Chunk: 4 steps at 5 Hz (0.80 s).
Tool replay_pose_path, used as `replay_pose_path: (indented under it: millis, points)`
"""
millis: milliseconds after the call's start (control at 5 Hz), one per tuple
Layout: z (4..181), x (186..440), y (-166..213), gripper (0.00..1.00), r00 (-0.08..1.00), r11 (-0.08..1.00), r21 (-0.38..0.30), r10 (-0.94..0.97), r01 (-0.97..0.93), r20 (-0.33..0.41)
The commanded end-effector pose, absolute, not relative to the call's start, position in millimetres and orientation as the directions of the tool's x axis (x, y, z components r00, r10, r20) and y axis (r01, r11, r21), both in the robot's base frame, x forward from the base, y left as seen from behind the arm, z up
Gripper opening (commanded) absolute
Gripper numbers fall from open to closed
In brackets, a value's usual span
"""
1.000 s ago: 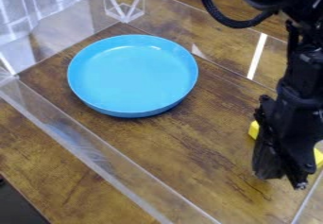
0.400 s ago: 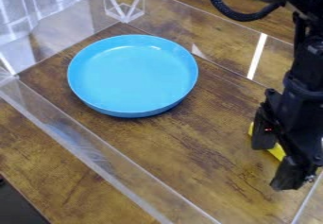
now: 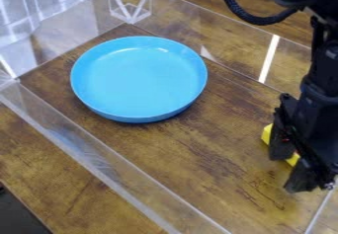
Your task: Put the yellow block in the blue tray
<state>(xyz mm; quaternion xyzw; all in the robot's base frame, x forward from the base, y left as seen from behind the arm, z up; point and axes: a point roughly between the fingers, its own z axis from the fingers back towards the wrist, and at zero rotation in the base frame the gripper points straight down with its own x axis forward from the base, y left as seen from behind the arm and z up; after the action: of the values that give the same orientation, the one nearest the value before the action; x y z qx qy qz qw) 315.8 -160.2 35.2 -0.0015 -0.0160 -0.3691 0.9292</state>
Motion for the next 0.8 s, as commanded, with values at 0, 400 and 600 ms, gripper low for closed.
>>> replay_pose_path:
  millis: [0, 400, 600]
  points:
    - [54.2, 322.1, -142.4, 0.0, 0.765, 0.769, 0.031, -0.638, 0.638, 0.089]
    - [107.2, 324.2, -120.5, 0.0, 0.693, 0.7, 0.091, -0.714, 0.708, 0.098]
    - [127.6, 324.8, -117.7, 0.0, 0.649, 0.659, 0.134, -0.752, 0.74, 0.112]
